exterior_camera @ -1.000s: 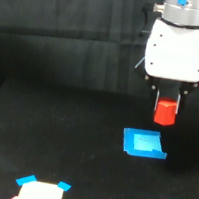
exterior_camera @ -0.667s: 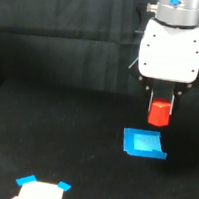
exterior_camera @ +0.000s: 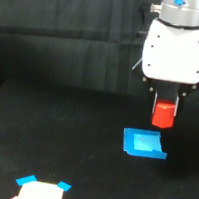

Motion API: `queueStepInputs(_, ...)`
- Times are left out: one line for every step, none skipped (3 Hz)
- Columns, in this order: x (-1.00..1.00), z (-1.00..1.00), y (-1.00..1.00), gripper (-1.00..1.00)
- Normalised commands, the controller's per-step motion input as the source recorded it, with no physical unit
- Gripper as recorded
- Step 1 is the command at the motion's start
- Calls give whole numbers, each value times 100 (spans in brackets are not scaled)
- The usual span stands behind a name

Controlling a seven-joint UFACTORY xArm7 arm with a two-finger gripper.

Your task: Pick up the red object from the table

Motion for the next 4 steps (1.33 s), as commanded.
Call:
queueStepInputs(1,-28,5,-56)
queueStepInputs(-1,-9,90,-56)
queueStepInputs(2,-10,7,-79)
queueStepInputs(-13,-15,36,-86)
